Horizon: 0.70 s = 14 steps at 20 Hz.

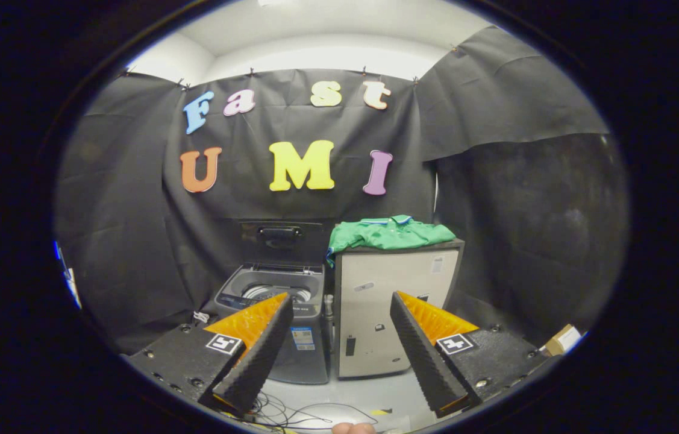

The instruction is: Put the clothes into the washing machine and then close the washing machine lid.

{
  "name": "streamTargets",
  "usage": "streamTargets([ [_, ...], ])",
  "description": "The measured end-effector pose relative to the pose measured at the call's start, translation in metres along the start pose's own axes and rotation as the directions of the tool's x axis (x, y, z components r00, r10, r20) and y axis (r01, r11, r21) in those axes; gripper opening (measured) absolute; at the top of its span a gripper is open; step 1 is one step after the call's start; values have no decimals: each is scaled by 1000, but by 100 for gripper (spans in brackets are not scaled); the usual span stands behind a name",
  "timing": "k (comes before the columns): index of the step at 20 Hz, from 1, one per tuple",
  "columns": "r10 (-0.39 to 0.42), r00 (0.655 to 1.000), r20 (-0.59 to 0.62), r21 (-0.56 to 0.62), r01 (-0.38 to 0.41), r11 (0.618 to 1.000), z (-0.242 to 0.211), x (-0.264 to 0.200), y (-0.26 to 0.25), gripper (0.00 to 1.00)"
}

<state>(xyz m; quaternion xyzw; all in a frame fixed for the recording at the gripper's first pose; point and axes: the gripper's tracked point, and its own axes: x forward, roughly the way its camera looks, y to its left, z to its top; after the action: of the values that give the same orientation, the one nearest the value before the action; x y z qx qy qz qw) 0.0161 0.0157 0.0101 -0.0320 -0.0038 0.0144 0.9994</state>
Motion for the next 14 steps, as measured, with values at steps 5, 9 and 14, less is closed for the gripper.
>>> streamTargets([
  [5, -4, 1000, -12, 6, 4, 1000, -2, 3, 2, 100],
  [9, 1, 1000, -18, 3, -1, 1000, -4, 7, 7, 100],
  [14, 5, 1000, -14, 3, -5, 1000, -3, 11, 12, 100],
])
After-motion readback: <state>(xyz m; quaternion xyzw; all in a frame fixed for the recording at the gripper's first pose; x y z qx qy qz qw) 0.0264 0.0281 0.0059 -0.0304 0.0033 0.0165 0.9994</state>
